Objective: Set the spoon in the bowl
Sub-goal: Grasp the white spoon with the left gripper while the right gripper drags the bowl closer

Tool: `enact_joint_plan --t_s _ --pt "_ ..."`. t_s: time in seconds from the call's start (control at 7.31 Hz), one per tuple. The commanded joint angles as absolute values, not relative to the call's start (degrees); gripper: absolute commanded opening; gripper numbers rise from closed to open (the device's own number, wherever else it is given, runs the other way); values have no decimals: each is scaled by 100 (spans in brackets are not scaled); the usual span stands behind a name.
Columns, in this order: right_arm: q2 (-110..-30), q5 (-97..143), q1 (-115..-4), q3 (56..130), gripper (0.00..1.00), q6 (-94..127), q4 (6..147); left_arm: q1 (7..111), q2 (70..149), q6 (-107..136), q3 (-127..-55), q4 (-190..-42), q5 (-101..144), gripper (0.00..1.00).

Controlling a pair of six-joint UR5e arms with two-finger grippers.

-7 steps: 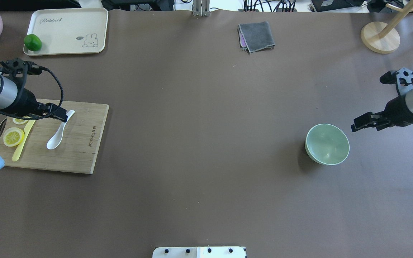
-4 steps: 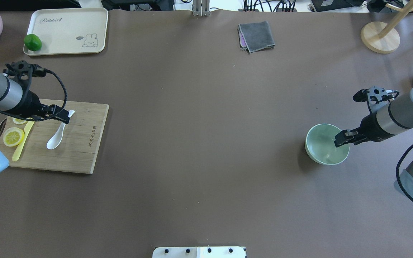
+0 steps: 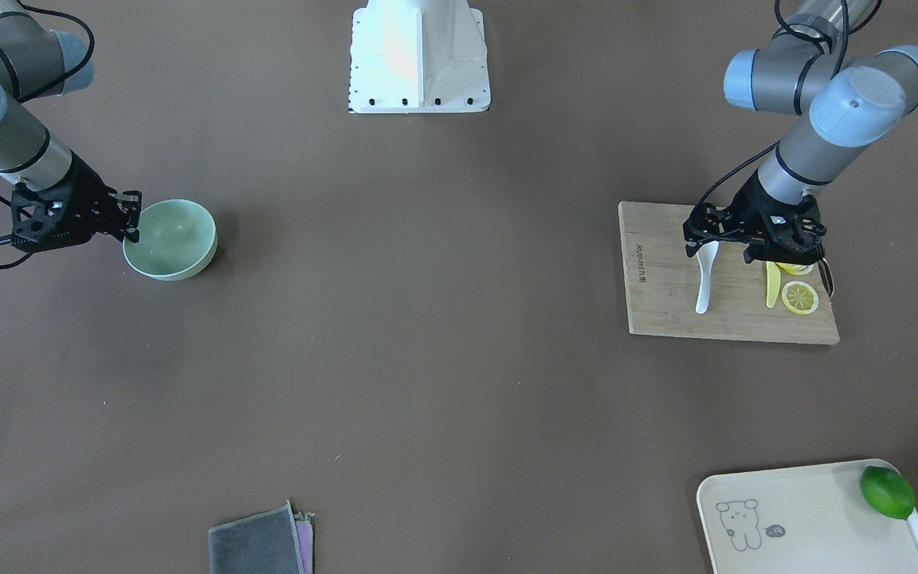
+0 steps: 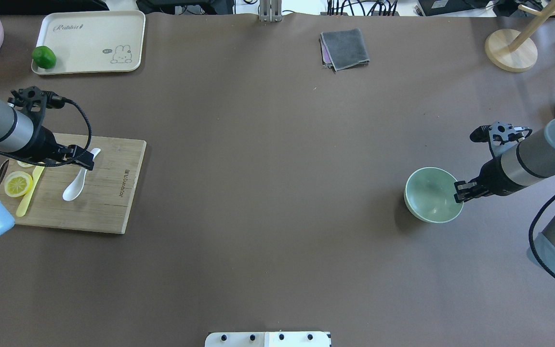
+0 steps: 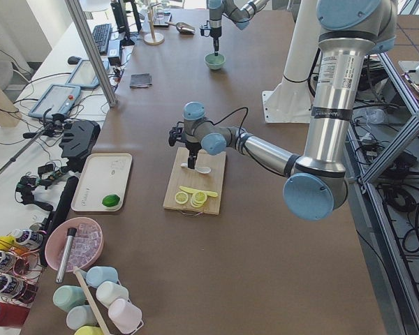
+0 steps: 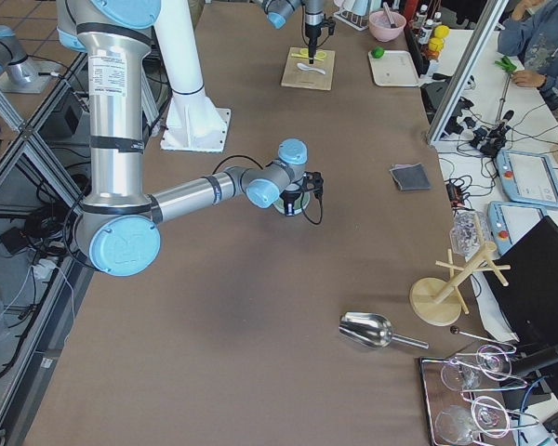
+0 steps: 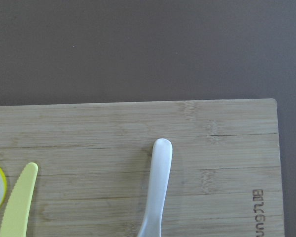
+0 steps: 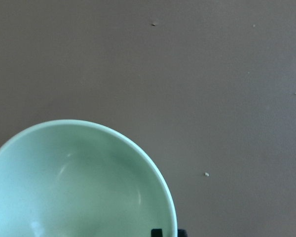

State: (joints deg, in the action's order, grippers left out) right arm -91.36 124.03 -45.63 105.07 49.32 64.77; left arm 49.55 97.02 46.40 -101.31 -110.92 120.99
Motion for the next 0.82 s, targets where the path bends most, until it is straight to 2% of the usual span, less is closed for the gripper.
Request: enact_joint_plan --t_s 0.0,0.27,0.55,0.68 --pt "-9088 12463 -4553 10642 0 4939 6504 4774 9712 4632 -10038 -11092 11797 88" --pt "-8476 12524 -4509 10714 0 5733 6557 4764 9808 4614 -9906 -11092 11795 76" --pt "-7825 12193 -3870 10688 0 6877 6565 4737 9870 4614 -9853 -11092 11795 59" --pt "-7570 12016 -3624 10688 0 7230 6565 4711 10001 4623 -9713 -11092 11786 56"
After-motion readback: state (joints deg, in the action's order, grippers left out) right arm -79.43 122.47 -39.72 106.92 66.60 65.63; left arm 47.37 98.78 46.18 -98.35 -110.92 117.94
